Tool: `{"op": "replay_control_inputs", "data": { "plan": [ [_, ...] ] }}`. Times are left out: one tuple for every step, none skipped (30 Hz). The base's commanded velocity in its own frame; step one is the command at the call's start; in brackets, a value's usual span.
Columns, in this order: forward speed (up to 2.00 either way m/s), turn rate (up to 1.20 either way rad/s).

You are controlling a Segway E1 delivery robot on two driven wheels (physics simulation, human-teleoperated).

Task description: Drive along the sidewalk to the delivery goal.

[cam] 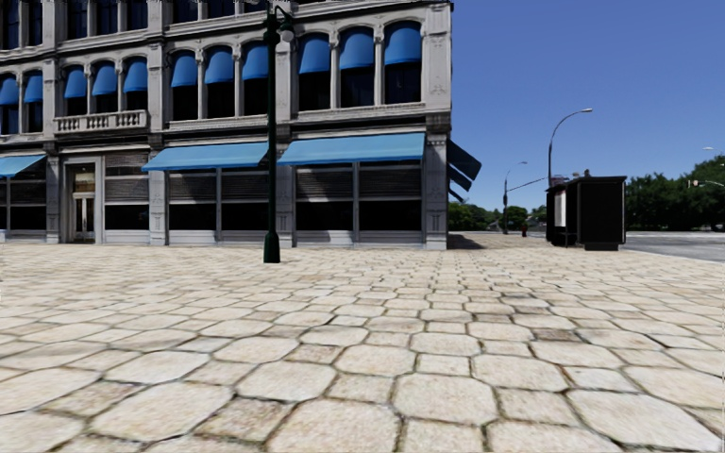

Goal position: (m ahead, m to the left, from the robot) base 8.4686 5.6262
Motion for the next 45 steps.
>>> {"op": "replay_control_inputs", "data": {
  "plan": [
    [1.72,0.36],
    [1.72,0.36],
    [1.72,0.36],
    [1.72,0.36],
    [1.72,0.36],
    [1.72,0.36],
    [1.72,0.36],
    [1.72,0.36],
    [1.72,0.36],
    [1.72,0.36],
    [1.72,0.36],
    [1.72,0.36],
    [1.72,0.36],
    [1.72,0.36],
    [1.72,0.36],
    [1.72,0.36],
    [1.72,0.36],
    [1.72,0.36],
    [1.72,0.36],
    [1.72,0.36],
    [1.72,0.36],
    [1.72,0.36],
    [1.72,0.36],
    [1.70,0.36],
    [1.63,0.36],
    [1.60,0.36],
    [1.58,0.36],
    [1.58,0.36],
    [1.58,0.36],
    [1.58,0.36],
    [1.58,0.36],
    [1.58,0.36],
    [1.57,0.36],
    [1.57,0.36],
    [1.57,0.36],
    [1.57,0.36],
    [1.57,0.36],
    [1.57,0.36],
    [1.57,0.36],
    [1.57,0.36],
    [1.57,0.36],
    [1.57,0.36],
    [1.57,0.36],
    [1.57,0.36],
    [1.57,0.36]
  ]
}}
